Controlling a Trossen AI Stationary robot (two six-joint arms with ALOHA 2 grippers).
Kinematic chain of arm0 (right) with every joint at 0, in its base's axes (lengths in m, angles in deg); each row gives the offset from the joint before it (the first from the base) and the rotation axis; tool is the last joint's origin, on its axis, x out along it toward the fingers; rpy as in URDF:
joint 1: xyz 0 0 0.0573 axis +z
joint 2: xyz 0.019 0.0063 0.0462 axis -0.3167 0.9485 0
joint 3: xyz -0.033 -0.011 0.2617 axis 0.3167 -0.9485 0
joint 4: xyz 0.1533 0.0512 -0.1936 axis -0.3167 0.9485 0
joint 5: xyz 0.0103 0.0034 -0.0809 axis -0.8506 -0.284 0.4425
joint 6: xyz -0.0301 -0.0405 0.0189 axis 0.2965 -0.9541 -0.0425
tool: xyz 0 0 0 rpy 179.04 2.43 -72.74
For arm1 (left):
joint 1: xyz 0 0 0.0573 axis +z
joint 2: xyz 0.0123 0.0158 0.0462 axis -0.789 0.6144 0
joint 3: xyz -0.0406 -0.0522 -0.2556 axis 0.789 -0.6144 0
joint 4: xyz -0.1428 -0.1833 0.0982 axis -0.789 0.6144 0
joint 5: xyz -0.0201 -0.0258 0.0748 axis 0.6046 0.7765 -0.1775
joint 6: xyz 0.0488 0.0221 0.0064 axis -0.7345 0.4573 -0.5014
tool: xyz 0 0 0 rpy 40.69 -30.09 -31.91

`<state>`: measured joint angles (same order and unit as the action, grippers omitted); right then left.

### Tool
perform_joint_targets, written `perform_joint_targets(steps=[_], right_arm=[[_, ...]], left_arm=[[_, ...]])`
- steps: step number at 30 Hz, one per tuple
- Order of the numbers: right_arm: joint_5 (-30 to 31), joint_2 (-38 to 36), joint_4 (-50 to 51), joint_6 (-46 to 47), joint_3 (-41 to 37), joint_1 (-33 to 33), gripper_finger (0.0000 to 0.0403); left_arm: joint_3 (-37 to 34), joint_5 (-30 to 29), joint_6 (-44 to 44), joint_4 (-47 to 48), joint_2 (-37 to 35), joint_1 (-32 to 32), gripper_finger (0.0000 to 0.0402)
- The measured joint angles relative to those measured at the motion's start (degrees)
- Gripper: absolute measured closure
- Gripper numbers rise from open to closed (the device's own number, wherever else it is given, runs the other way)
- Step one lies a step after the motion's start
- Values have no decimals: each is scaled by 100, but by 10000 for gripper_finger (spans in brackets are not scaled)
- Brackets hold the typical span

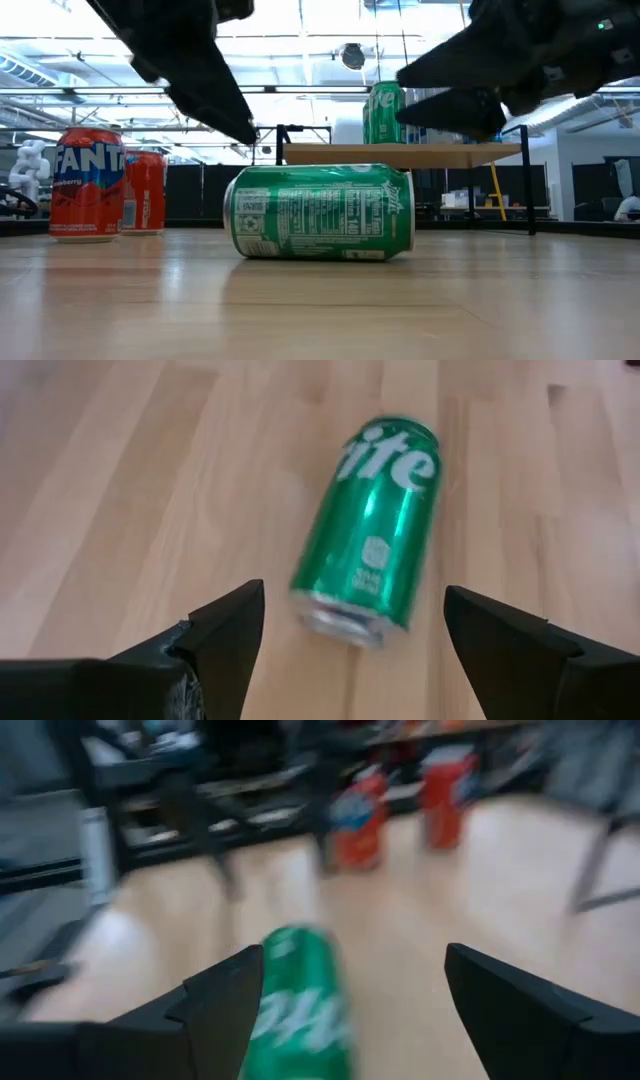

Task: Place canned beverage on shelf
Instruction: Put the green soda can on the shelf aligned with the other green soda can

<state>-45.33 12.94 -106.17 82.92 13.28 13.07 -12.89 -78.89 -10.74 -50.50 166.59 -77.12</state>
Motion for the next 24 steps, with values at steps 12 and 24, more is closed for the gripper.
perform_joint_targets(steps=[12, 24], right_arm=[[-1040, 518, 491, 1066, 67, -171, 90], [-1519, 1914, 134, 1276, 803, -459, 42]], left_arm=[[2, 557, -574, -870, 1028, 294, 102], [11, 477, -464, -1026, 1168, 254, 102]])
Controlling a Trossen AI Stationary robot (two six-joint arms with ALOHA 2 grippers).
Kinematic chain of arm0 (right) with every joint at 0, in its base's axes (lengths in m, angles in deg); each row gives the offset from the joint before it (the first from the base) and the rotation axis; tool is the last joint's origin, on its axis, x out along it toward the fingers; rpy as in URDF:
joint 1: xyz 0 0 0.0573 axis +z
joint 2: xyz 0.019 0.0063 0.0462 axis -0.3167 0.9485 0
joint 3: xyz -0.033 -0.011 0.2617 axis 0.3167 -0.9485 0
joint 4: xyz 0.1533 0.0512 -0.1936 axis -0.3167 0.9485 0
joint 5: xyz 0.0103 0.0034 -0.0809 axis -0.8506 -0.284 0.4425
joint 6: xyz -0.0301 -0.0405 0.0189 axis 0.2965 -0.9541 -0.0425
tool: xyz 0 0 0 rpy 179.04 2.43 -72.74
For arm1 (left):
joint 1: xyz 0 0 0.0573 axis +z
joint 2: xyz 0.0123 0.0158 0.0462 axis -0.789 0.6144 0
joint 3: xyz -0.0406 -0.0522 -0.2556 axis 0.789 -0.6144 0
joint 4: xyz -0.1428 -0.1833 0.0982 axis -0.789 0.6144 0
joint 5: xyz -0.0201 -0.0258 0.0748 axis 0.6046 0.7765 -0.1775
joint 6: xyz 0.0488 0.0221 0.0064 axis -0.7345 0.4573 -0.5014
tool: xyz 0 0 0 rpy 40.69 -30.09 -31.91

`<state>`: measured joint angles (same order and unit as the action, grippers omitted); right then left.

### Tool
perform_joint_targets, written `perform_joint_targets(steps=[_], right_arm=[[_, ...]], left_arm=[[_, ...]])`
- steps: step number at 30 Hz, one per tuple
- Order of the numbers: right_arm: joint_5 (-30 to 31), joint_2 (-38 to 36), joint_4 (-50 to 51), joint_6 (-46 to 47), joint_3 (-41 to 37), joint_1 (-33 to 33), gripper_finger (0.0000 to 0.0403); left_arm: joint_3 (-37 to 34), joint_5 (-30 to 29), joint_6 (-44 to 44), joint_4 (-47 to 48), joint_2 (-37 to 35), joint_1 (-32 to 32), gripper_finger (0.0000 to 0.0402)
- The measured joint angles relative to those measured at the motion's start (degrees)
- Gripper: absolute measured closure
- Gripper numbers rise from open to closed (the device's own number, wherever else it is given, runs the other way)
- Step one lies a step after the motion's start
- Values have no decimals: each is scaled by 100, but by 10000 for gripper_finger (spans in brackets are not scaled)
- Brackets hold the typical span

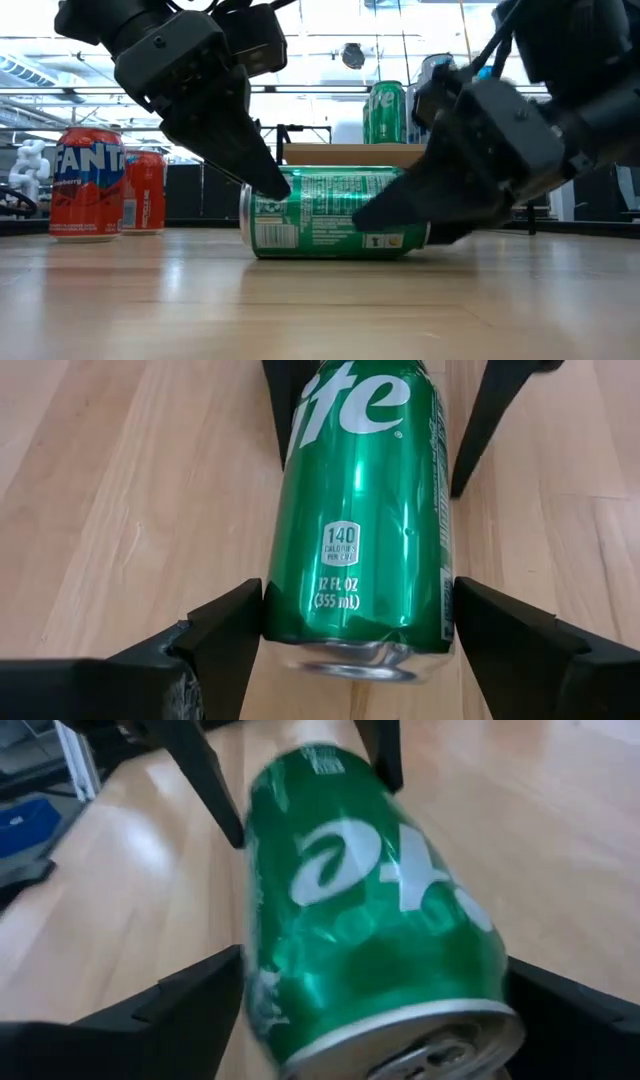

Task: Place canned beverage on shelf
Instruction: Put the green soda can on the shelf aligned with the other green soda can

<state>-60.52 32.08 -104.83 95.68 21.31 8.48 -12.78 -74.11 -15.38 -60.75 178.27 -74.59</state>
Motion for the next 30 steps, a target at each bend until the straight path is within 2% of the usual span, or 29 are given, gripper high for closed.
perform_joint_targets(steps=[4, 10, 18, 20, 30], right_arm=[[-7, 138, -22, -52, 16, -63, 58], [-120, 123, -22, -841, 8, -75, 126], [-224, 79, 29, -2501, 8, -58, 126], [-148, -86, 351, -3071, 22, -38, 122], [180, -1682, 2813, -4661, 116, 72, 123]], left_arm=[[-2, -47, -11, 0, 2, -3, 102], [-15, -68, -9, -130, 15, -5, 102], [-17, 12, -23, -159, -12, -14, 102], [-17, 60, -35, -48, -106, -2, 102], [-24, 216, -14, 66, -836, 104, 100]])
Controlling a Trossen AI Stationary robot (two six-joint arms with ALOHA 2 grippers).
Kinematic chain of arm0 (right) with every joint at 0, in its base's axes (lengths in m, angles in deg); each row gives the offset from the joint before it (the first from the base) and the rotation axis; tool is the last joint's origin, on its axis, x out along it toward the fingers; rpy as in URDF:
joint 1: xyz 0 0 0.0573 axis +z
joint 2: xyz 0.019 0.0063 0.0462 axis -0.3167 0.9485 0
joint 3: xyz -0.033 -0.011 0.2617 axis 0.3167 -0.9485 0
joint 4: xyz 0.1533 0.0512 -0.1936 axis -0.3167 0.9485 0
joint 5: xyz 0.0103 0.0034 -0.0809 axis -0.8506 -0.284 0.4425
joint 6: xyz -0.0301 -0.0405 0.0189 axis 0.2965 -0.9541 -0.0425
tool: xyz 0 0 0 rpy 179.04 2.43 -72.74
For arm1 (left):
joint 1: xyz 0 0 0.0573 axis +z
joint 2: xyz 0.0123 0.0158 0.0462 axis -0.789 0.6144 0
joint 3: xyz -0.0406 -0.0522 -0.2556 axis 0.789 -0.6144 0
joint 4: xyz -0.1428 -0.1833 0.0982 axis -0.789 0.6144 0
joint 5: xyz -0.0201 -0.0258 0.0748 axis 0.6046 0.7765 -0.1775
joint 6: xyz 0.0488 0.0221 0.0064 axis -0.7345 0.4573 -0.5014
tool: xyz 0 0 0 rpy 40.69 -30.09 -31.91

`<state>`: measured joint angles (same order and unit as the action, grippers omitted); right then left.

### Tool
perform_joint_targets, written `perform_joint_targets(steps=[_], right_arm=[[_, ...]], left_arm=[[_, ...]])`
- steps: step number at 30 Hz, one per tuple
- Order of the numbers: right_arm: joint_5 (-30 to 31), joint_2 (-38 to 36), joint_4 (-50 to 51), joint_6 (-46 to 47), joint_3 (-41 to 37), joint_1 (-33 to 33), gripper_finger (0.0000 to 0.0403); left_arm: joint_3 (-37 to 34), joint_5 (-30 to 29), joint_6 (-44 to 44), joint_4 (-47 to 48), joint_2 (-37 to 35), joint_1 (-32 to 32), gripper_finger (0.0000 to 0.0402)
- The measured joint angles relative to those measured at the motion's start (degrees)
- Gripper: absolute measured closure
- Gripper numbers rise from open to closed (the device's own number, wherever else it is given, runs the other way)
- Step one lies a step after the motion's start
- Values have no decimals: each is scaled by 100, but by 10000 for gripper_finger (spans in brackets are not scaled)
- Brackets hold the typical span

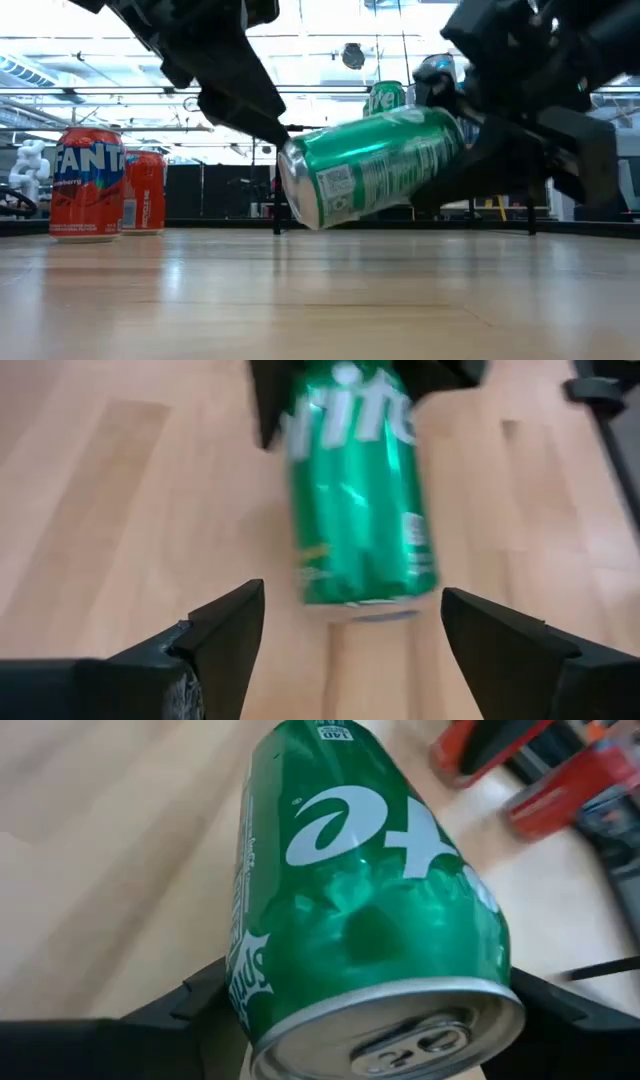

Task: Place canned beverage on shelf
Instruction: Put the green soda can on the shelf aligned with the other green soda can

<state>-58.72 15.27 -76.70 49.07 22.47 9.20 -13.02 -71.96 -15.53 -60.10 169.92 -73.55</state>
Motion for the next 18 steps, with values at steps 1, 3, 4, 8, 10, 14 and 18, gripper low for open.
perform_joint_targets(steps=[1, 3, 4, 8, 10, 14, 18], right_arm=[[114, -79, 300, -146, 114, 16, 123], [173, -169, 1059, -439, 425, 22, 123], [235, -170, 1468, -555, 630, 24, 122], [307, -92, 2715, -1003, 1413, 24, 122], [357, -92, 2962, -1244, 1706, 24, 121], [451, -100, 3328, -1792, 2103, 24, 121], [390, -97, 3553, -2437, 2305, 31, 120]], left_arm=[[2, 97, -1, -14, -1, 39, 98], [0, 267, -13, 5, 14, 127, 91], [0, 371, -23, -37, 17, 170, 87], [1, 638, -63, -430, 98, 340, 76], [1, 723, -232, -645, 98, 396, 73], [7, 1255, -520, -975, 124, 468, 72], [7, 1592, -734, -1241, 257, 483, 72]])
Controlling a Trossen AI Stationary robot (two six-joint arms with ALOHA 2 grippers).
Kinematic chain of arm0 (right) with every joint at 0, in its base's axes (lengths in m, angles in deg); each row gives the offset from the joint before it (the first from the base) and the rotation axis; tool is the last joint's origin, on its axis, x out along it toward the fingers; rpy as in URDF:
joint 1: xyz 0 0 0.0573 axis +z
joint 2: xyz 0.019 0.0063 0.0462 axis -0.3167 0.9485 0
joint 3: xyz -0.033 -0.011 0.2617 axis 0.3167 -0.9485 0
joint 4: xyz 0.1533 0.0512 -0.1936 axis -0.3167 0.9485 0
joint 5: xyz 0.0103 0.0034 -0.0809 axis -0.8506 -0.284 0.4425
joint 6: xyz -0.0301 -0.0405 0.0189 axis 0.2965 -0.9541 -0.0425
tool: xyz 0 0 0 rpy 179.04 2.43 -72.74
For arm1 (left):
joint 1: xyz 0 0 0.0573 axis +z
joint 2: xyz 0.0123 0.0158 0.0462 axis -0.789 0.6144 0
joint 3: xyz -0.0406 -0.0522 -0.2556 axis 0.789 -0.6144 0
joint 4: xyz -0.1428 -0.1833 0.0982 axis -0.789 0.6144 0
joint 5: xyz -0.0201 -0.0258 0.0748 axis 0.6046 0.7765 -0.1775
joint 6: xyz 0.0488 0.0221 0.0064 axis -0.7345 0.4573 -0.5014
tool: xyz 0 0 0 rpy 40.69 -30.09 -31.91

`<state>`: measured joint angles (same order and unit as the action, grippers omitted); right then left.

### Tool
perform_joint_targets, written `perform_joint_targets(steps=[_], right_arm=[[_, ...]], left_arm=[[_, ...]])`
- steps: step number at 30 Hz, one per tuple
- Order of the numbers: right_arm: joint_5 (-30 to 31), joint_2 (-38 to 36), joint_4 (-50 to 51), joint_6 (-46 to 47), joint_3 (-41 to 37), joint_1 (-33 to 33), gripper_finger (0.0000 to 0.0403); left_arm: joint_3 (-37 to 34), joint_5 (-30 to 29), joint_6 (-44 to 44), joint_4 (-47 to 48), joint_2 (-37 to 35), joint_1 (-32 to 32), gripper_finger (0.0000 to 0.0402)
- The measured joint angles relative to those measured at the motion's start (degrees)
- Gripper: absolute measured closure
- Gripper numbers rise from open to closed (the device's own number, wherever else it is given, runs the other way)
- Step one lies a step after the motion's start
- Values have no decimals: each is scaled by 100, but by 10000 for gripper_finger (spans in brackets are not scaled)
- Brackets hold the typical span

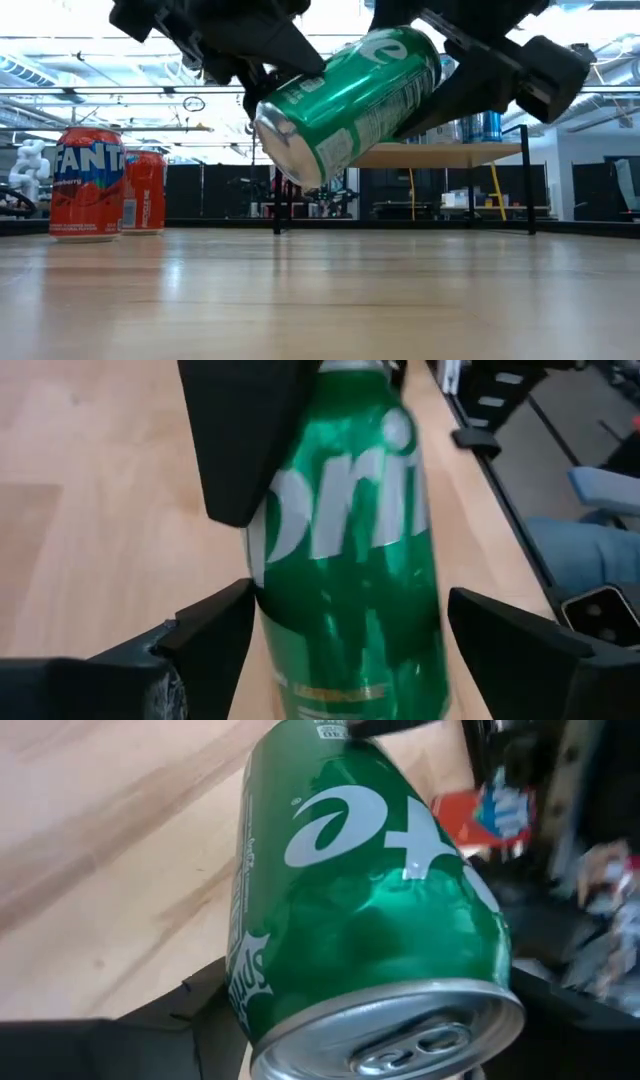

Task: Place canned beverage on shelf
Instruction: Put the green soda can on the shelf aligned with the other green soda can

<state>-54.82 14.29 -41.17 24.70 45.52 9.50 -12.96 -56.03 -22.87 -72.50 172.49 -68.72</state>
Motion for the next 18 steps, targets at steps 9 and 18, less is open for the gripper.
perform_joint_targets(steps=[9, 18], right_arm=[[135, 0, -49, -1764, 50, 44, 120], [796, 0, -101, -2964, 50, 118, 119]], left_arm=[[0, 665, -30, -471, 519, 177, 72], [2, 927, -248, -703, 677, 367, 73]])
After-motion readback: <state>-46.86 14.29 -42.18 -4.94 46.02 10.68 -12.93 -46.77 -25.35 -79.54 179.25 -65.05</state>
